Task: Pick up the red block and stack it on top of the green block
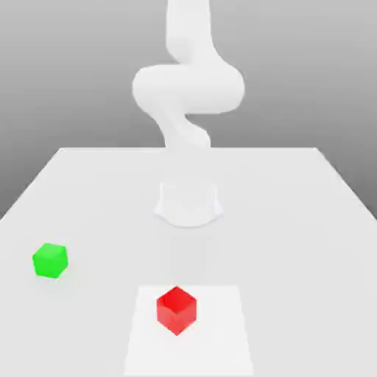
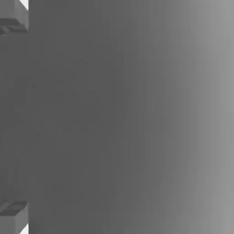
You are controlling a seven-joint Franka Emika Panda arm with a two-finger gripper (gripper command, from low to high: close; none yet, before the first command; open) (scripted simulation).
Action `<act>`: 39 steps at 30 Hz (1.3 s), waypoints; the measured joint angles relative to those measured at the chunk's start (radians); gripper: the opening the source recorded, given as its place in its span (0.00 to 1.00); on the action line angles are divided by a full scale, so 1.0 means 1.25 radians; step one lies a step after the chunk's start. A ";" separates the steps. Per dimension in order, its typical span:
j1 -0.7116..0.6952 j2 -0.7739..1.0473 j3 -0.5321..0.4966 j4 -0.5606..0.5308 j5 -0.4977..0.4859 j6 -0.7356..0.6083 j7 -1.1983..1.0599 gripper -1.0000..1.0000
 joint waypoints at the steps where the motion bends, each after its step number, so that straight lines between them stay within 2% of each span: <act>1: 0.002 0.033 -0.007 -0.017 0.019 0.018 0.013 0.50; 7: 0.006 0.225 -0.015 -0.114 0.107 0.116 0.101 0.50; 12: -0.005 0.375 0.006 -0.193 0.131 0.199 0.205 0.50; 16: -0.021 0.486 0.022 -0.258 0.092 0.271 0.331 0.50; 21: -0.041 0.603 0.009 -0.318 -0.031 0.358 0.512 0.50; 29: -0.041 0.764 0.013 -0.301 -0.038 0.495 0.524 0.50; 30: -0.043 0.778 0.014 -0.299 -0.037 0.506 0.524 0.00; 36: -0.044 0.785 0.016 -0.299 -0.038 0.513 0.526 0.00; 39: -0.042 0.745 0.013 -0.302 -0.044 0.481 0.528 0.00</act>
